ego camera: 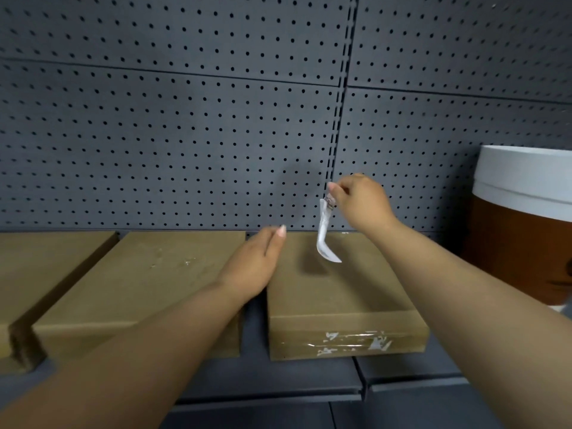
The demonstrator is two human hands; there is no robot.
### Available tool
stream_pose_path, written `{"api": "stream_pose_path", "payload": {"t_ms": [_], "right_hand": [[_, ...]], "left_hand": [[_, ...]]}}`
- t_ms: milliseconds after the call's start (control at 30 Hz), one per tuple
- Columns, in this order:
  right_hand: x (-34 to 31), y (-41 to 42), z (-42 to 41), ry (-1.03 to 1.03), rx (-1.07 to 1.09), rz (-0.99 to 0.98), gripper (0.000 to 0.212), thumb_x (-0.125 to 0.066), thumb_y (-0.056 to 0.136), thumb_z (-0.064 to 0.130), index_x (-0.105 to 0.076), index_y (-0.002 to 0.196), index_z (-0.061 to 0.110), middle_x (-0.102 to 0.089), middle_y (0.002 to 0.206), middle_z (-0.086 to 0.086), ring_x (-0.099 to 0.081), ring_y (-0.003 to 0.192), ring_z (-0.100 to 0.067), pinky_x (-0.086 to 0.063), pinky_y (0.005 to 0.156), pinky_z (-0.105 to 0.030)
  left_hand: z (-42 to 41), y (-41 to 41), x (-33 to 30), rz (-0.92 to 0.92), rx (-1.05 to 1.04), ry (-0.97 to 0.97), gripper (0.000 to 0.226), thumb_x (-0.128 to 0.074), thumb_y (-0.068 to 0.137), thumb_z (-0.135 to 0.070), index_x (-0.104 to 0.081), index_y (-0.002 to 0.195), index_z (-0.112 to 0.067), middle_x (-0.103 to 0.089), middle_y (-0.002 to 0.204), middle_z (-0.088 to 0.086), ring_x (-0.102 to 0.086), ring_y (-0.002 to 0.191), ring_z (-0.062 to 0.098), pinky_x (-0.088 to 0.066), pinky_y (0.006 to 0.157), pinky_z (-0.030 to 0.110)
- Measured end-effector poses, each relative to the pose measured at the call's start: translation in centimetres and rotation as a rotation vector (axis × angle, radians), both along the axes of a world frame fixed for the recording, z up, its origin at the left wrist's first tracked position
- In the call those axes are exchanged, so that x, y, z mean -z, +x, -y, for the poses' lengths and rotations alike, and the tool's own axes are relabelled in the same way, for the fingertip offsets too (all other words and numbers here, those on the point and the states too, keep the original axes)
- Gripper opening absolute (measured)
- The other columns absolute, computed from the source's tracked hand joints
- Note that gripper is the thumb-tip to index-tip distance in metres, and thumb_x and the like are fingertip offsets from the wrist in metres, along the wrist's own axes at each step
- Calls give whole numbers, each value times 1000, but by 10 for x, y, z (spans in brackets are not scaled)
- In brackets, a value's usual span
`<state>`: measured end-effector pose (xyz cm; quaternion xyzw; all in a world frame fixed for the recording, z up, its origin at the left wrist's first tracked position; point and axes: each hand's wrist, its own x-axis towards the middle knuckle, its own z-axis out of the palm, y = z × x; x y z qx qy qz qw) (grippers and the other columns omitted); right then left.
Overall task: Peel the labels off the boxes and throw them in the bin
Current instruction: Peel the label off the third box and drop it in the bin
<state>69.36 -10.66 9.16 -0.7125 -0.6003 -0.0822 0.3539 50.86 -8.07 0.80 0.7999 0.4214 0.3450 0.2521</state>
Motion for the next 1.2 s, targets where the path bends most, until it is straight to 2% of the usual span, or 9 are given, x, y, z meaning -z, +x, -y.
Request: {"api": "stream_pose_path", "payload": {"t_ms": [67,167,267,433,733,833,933,1033,1200], "right_hand": [[4,-7,2,-7,-47,-91,51,-41,99,28,-30,50,17,-30,56,4,-27,49,-8,-18,47,-23],[10,-19,8,-20,-137,-319,50,-40,98,33,-51,63,0,-38,50,-4,-35,46,-18,-29,47,-29],[14,-26,8,-50,-188,-517,50,-38,97,39,-67,91,-2,-69,86,-18,-62,87,-35,-48,83,-41],[25,-28,3,-55,-283,-722,41,-36,98,39,-65,73,26,-64,80,10,-58,82,-8,-44,81,-26],[31,-24,2,-74,-391,-808,45,-33,100,31,-70,85,10,-65,72,5,-60,64,-1,-46,59,-10],[37,-22,-2,-87,-312,-813,44,-33,100,36,-69,87,13,-65,75,4,-57,72,-10,-43,72,-23],[47,-12,-9,-93,-74,-892,47,-30,100,40,-59,112,5,-68,93,-10,-57,82,-23,-42,80,-35],[65,3,-8,-279,49,-492,39,-36,99,34,-54,121,7,-63,118,-16,-58,101,-27,-42,85,-34],[84,-22,-9,-409,-105,121,21,-53,89,21,-66,99,8,-65,110,-12,-58,104,-26,-47,91,-33]], "left_hand": [[9,9,-7,202,22,12,64,-22,89,-60,-28,144,-26,-35,150,-6,-32,136,10,-20,102,21],[20,22,-14,298,78,53,75,-25,83,-66,-13,147,-30,-19,157,-7,-19,143,10,-17,108,25],[22,30,-18,298,75,94,74,-39,86,-58,-11,148,-29,-14,157,-7,-16,142,8,-19,108,25],[15,36,-19,244,30,182,76,-51,84,-51,-16,147,-27,-23,155,-4,-23,141,11,-21,104,24],[-4,30,-18,-13,-104,313,58,-53,88,-43,-39,137,-17,-53,135,3,-47,125,23,-38,99,37],[-9,30,-19,-117,-131,415,52,-53,87,-46,-46,131,-19,-59,125,3,-52,117,22,-39,95,38],[-15,22,-20,-143,-215,466,48,-53,85,-48,-52,123,-19,-62,118,3,-54,110,23,-41,89,38],[-24,5,-18,-218,-269,510,41,-54,83,-50,-59,109,-19,-64,107,2,-55,100,22,-41,81,35],[-30,-1,-18,-321,-257,541,30,-57,82,-45,-54,91,-16,-57,91,2,-51,89,22,-33,70,30]]}}
